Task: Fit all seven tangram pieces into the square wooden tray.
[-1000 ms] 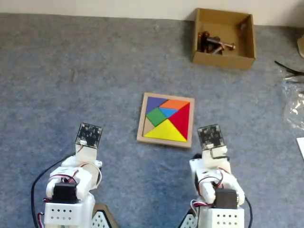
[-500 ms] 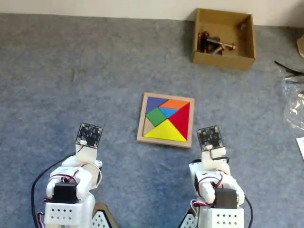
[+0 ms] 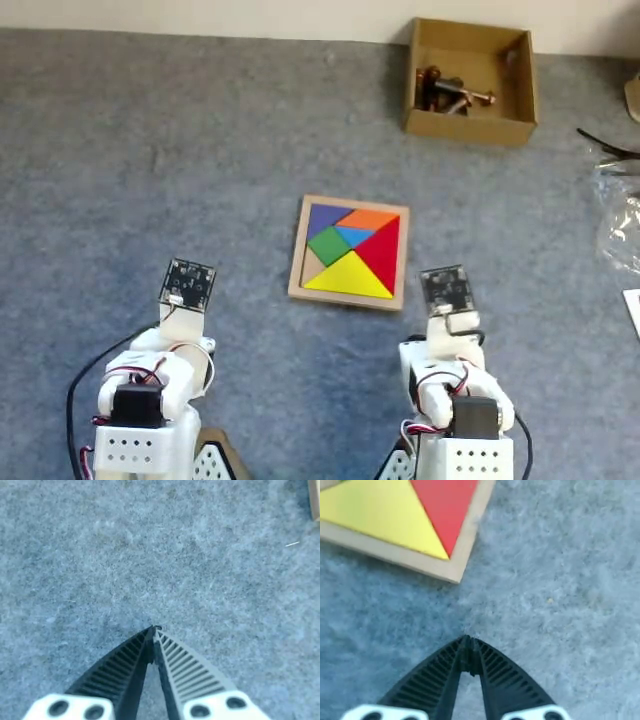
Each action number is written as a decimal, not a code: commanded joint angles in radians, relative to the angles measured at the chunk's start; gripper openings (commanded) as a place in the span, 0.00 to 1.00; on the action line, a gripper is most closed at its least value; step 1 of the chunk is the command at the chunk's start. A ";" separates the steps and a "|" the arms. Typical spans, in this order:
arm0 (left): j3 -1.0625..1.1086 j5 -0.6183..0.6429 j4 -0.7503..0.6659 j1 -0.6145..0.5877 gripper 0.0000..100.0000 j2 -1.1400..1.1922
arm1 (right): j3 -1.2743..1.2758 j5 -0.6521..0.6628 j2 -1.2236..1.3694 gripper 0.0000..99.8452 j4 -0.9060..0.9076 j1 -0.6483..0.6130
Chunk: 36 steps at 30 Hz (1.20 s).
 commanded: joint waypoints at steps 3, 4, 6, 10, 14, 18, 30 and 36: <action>0.021 0.008 0.003 0.025 0.01 -0.005 | 0.139 -0.264 -0.010 0.01 -0.001 0.013; 0.021 0.008 0.003 0.024 0.01 -0.004 | 0.139 -0.253 -0.010 0.01 -0.001 0.013; 0.021 0.008 0.003 0.024 0.01 -0.004 | 0.139 -0.239 -0.010 0.01 0.001 0.013; 0.021 0.008 0.003 0.022 0.01 -0.005 | 0.139 -0.236 -0.010 0.01 0.001 0.013; 0.021 0.008 0.003 0.022 0.01 -0.005 | 0.139 -0.235 -0.010 0.01 0.001 0.013; 0.021 0.008 0.003 0.022 0.01 -0.005 | 0.139 -0.235 -0.010 0.01 0.001 0.013; 0.021 0.008 0.003 0.022 0.01 -0.005 | 0.139 -0.235 -0.010 0.01 0.001 0.013; 0.021 0.008 0.003 0.022 0.01 -0.005 | 0.139 -0.235 -0.010 0.01 0.001 0.013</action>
